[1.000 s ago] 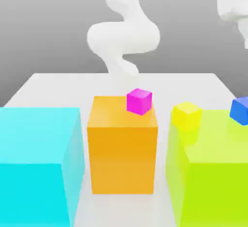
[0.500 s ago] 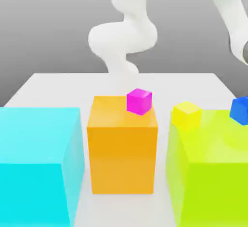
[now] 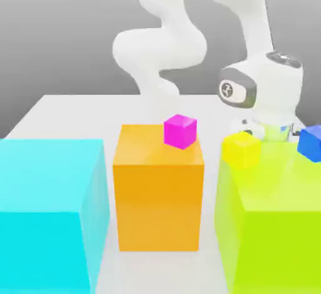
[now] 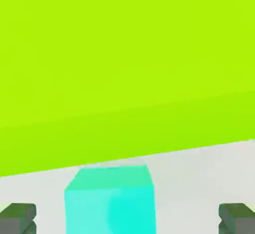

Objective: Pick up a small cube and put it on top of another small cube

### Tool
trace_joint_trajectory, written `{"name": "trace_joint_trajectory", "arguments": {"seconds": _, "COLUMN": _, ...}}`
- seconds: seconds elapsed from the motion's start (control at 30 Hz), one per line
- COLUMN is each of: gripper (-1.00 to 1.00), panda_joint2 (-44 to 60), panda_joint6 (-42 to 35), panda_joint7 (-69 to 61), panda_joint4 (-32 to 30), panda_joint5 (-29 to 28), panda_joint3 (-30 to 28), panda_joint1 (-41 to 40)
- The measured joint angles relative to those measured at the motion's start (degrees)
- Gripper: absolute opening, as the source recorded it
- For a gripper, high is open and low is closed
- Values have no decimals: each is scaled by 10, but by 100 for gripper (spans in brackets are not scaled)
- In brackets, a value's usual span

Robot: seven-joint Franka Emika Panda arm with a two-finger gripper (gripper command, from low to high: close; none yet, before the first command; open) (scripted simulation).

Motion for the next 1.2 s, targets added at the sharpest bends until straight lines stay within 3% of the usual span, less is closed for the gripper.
{"name": "trace_joint_trajectory", "arguments": {"seconds": 0.1, "gripper": 0, "panda_joint2": 60, "panda_joint6": 46, "panda_joint7": 74, "panda_joint4": 15, "panda_joint5": -99, "panda_joint3": -121, "panda_joint1": 101}}
{"name": "trace_joint_trajectory", "arguments": {"seconds": 0.13, "gripper": -100, "panda_joint2": 79, "panda_joint6": 62, "panda_joint7": 82, "panda_joint4": 19, "panda_joint5": -108, "panda_joint3": -161, "panda_joint1": 139}}
{"name": "trace_joint_trajectory", "arguments": {"seconds": 0.37, "gripper": -100, "panda_joint2": 83, "panda_joint6": 67, "panda_joint7": 86, "panda_joint4": 20, "panda_joint5": -113, "panda_joint3": -174, "panda_joint1": 151}}
{"name": "trace_joint_trajectory", "arguments": {"seconds": 0.43, "gripper": -100, "panda_joint2": 54, "panda_joint6": 45, "panda_joint7": 54, "panda_joint4": 12, "panda_joint5": -70, "panda_joint3": -128, "panda_joint1": 116}}
{"name": "trace_joint_trajectory", "arguments": {"seconds": 0.53, "gripper": -100, "panda_joint2": -7, "panda_joint6": 2, "panda_joint7": -31, "panda_joint4": -3, "panda_joint5": 46, "panda_joint3": -64, "panda_joint1": 81}}
{"name": "trace_joint_trajectory", "arguments": {"seconds": 0.6, "gripper": -100, "panda_joint2": -49, "panda_joint6": -30, "panda_joint7": -82, "panda_joint4": -12, "panda_joint5": 116, "panda_joint3": -58, "panda_joint1": 96}}
{"name": "trace_joint_trajectory", "arguments": {"seconds": 0.67, "gripper": -100, "panda_joint2": -78, "panda_joint6": -64, "panda_joint7": -130, "panda_joint4": -14, "panda_joint5": 143, "panda_joint3": -56, "panda_joint1": 115}}
{"name": "trace_joint_trajectory", "arguments": {"seconds": 0.83, "gripper": -100, "panda_joint2": -122, "panda_joint6": -161, "panda_joint7": -254, "panda_joint4": 9, "panda_joint5": 142, "panda_joint3": -54, "panda_joint1": 144}}
{"name": "trace_joint_trajectory", "arguments": {"seconds": 1.2, "gripper": -100, "panda_joint2": -213, "panda_joint6": -432, "panda_joint7": -497, "panda_joint4": 169, "panda_joint5": 145, "panda_joint3": -93, "panda_joint1": 163}}
